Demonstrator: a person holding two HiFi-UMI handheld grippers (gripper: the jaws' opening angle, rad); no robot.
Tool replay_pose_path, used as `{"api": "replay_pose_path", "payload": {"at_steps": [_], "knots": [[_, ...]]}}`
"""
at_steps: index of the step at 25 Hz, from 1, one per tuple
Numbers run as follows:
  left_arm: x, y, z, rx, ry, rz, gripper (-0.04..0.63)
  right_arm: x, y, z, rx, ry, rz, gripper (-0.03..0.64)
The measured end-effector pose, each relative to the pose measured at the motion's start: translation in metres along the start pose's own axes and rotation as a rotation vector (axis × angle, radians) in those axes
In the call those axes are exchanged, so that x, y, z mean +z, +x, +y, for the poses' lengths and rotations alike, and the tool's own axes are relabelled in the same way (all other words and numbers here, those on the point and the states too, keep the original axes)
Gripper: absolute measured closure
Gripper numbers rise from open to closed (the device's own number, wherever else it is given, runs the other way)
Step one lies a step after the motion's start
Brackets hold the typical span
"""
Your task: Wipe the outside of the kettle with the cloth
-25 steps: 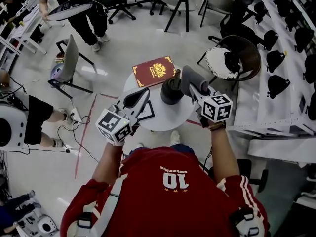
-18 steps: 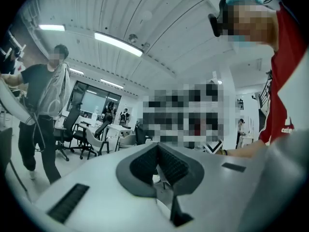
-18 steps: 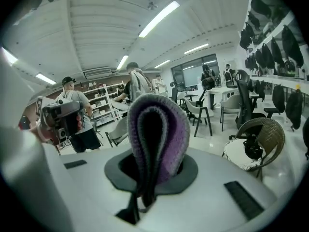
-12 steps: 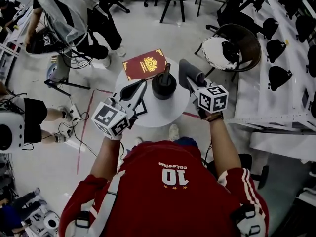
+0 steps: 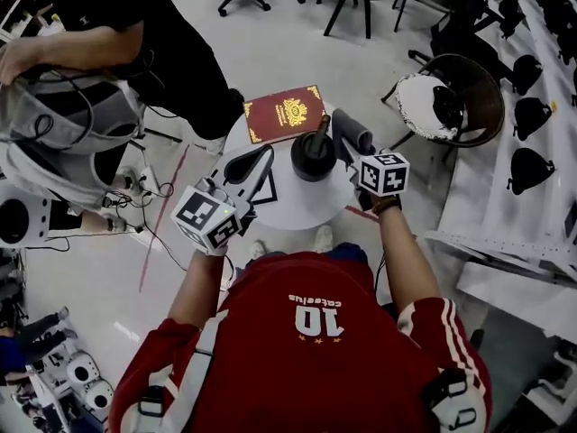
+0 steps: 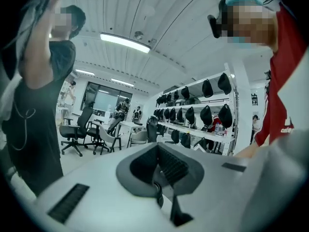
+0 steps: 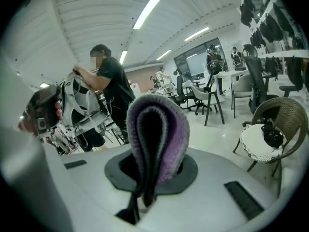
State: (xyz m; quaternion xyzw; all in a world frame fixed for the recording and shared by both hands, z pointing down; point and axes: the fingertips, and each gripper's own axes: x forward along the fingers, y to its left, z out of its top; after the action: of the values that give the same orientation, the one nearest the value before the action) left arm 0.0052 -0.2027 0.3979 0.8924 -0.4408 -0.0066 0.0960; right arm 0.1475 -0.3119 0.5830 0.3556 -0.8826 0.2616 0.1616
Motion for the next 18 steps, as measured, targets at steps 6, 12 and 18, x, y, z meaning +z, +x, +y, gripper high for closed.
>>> {"api": "replay_pose_path", "payload": {"at_steps": [6, 12, 18], "knots": [[-0.008, -0.004, 0.007, 0.035, -0.013, 0.017, 0.589, -0.012, 0.013, 0.007, 0.048, 0.000, 0.033, 0.571], [-0.009, -0.007, 0.010, 0.021, -0.020, 0.023, 0.589, -0.020, 0.010, 0.009, 0.039, 0.025, 0.034, 0.571], [-0.002, -0.017, 0.015, 0.001, -0.018, 0.010, 0.589, -0.029, 0.001, 0.021, 0.018, 0.035, 0.041, 0.571]]}}
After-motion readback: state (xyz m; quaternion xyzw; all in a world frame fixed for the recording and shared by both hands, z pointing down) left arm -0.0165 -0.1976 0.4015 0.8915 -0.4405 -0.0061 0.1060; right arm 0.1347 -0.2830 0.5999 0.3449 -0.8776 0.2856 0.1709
